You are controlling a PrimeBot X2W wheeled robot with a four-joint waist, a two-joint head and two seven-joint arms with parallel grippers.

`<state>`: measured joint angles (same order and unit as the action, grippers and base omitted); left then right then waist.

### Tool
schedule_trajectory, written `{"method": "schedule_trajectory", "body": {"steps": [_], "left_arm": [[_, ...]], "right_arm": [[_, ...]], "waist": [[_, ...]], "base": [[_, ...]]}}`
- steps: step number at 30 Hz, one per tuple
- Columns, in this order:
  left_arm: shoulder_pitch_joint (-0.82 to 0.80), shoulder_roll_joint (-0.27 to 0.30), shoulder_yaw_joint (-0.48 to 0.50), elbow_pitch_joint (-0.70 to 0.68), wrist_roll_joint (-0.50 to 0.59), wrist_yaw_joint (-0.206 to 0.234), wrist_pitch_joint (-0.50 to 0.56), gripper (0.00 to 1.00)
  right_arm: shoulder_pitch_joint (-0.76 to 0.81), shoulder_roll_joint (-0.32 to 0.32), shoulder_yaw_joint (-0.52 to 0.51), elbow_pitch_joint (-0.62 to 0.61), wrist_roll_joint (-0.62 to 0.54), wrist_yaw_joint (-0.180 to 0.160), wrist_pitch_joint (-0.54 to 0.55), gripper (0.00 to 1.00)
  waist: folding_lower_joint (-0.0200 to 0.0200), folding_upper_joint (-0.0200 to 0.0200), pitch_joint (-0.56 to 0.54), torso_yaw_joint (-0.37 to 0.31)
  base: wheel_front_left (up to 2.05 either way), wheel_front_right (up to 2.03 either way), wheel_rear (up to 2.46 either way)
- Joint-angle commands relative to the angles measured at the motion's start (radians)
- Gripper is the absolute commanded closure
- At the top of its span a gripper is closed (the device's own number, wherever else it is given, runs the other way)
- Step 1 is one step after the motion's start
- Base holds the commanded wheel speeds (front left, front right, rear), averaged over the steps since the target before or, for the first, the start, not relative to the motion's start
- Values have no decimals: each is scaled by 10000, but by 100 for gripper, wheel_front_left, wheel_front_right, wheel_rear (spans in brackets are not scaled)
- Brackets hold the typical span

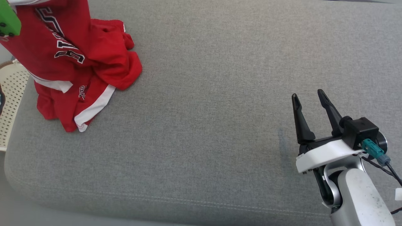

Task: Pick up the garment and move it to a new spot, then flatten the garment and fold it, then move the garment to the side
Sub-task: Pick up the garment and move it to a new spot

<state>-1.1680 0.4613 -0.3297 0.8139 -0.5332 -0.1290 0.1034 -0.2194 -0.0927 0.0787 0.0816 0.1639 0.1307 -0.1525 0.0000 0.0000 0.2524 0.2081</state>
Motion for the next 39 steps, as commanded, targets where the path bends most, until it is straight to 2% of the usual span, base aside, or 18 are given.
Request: {"method": "schedule_trajectory", "body": {"steps": [1, 4, 9, 14, 16, 21, 29, 39], "left_arm": [[169, -44, -95, -356, 98, -24, -113, 100], [500, -131, -235, -913, 136, -24, -149, 100], [1493, -393, -664, -2863, 172, 136, 57, 100], [2897, -572, -1107, -4852, 292, 696, 435, 100], [3457, -843, -1270, -5511, 159, 866, 508, 100], [4527, -1335, -1919, -6505, 321, 1258, 648, 100], [4948, -2436, -2823, -6258, 397, 1405, 527, 100], [4370, -3476, -3561, -4784, 285, 895, 291, 100]], "right_arm": [[135, 27, 6, 43, 26, 1, -110, 0], [193, 78, 21, 79, 68, 1, -152, 0], [381, 198, -46, 64, 77, 1, -200, 0], [498, 295, -20, -3, 136, 1, -187, 0], [553, 318, 32, -17, 153, 1, -168, 0], [588, 362, 124, 33, 234, 1, -220, 0], [329, 395, 387, 159, 429, 1, -347, 0], [38, 410, 611, 555, 901, 1, -743, 0]], "waist": [[0, 0, -285, -164], [0, 0, -450, -290], [0, 0, -766, -659], [0, 0, -870, -1124], [0, 0, -906, -1335], [0, 0, -898, -1914], [0, 0, -486, -2931], [0, 0, 101, -4665]], "base": [[0, 0, 0], [0, 0, 0], [0, 0, 0], [0, 0, 0], [0, 0, 0], [0, 0, 0], [0, 0, 0], [0, 0, 0]]}}
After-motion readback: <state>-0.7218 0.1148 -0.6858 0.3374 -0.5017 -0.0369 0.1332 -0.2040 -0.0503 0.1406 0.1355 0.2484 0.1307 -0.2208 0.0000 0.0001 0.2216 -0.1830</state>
